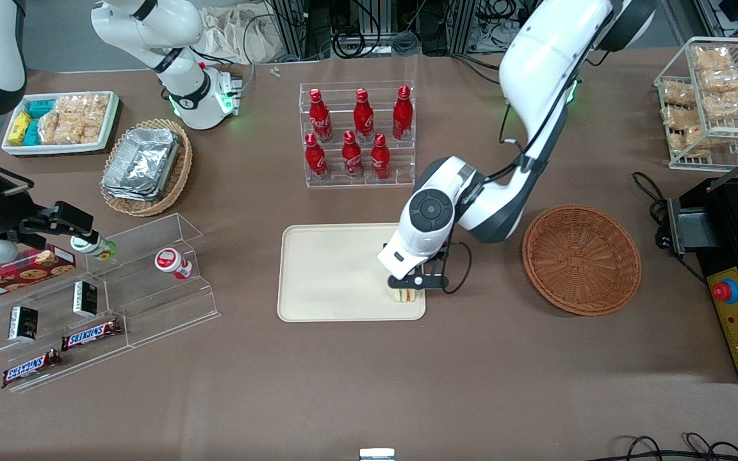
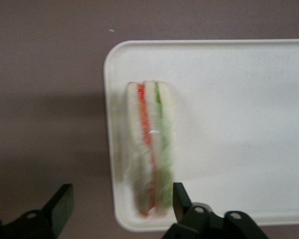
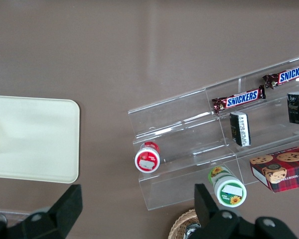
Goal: Place sandwich from basket to tray
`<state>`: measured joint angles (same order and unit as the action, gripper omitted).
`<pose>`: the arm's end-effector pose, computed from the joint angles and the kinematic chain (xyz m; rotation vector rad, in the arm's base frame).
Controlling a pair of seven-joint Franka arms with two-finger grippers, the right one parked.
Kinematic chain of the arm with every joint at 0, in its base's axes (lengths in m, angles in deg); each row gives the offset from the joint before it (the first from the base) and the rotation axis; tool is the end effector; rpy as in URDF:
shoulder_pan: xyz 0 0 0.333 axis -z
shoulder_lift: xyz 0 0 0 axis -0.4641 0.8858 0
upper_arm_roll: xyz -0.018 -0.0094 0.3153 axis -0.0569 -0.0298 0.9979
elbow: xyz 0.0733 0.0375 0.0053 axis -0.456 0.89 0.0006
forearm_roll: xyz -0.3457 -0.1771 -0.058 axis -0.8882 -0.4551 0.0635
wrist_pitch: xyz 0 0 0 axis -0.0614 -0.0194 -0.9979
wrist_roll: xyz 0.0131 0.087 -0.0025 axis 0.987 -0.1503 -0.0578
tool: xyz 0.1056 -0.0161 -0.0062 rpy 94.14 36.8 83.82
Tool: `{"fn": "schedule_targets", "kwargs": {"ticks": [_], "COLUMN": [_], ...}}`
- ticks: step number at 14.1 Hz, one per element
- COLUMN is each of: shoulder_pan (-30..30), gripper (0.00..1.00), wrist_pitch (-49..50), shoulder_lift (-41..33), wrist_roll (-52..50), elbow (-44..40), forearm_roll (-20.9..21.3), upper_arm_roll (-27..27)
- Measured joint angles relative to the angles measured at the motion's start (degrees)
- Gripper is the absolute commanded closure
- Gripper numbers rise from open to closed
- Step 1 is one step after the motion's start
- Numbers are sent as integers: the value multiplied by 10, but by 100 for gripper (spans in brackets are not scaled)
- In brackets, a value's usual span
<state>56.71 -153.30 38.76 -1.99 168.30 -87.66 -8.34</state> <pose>0.5666 -0.4170 0.3114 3.1188 -0.0020 -0.1180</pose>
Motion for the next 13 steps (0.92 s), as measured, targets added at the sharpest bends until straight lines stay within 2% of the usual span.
{"fn": "schedule_targets", "kwargs": {"ticks": [5,13], "shoulder_pan": [-2,-3], "gripper": [2,0], "wrist_pitch": [122,226], "shoulder_lift": [-102,-187], "wrist_roll": [53,207], "elbow": [-2,-3], "forearm_roll": [0,-15], "upper_arm_roll": [78,205]}}
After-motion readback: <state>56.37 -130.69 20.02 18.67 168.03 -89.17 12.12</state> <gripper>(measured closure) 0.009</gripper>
